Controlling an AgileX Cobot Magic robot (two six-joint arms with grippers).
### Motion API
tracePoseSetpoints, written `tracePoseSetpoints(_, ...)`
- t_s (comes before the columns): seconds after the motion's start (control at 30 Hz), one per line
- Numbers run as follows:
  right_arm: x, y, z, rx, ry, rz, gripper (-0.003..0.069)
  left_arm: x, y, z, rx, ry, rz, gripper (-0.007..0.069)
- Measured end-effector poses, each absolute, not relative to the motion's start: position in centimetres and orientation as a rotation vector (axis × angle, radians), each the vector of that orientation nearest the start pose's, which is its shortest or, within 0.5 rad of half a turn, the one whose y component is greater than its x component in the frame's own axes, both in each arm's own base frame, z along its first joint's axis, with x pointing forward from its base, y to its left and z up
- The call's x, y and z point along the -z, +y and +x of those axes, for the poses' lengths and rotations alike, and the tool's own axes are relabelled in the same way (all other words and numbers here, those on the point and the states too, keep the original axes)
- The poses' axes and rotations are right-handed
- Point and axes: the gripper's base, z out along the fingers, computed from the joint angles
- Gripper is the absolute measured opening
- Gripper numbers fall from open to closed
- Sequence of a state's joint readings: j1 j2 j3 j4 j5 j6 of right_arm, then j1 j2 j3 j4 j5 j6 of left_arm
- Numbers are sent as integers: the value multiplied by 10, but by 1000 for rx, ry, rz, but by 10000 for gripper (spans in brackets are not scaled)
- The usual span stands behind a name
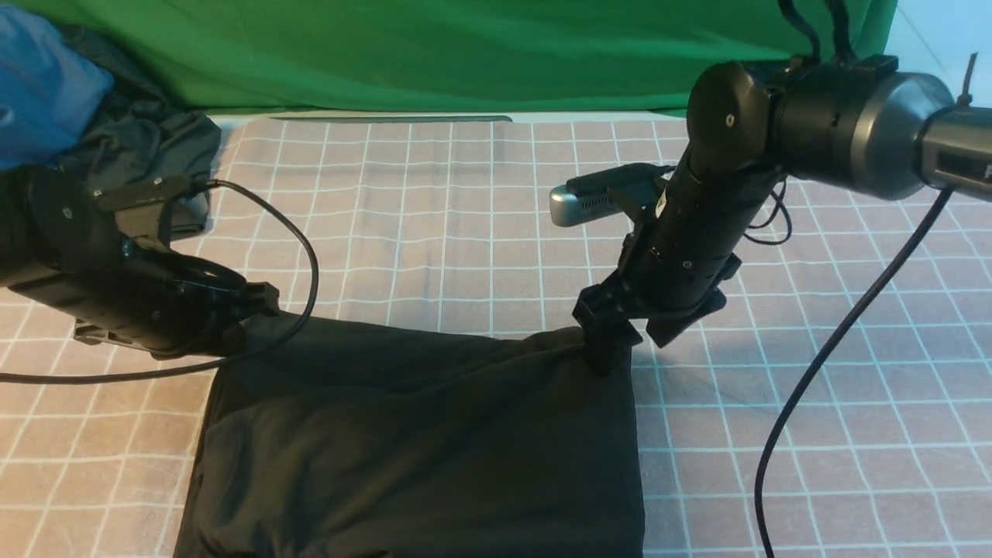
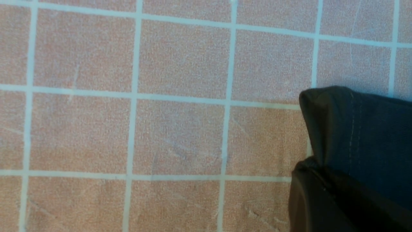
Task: Fold a long-sleeved shirt over a pink coffee tablecloth.
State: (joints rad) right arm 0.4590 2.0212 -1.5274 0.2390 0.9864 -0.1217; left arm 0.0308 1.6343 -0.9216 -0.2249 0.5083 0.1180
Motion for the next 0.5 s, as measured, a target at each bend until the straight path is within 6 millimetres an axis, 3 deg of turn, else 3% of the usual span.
tracePoseSetpoints(0.23,-167,205,366,-405,2964,-668,512,-192,0,312,162,2690,-116,29)
tracePoseSetpoints(0.43,-164,208,366,-483,2940,-741,140,-192,-1,312,179,2684,-136,29)
tracePoseSetpoints(0.5,-165,206,368,-482,2933,-745,134,-193,-2,313,193,2675,-155,29)
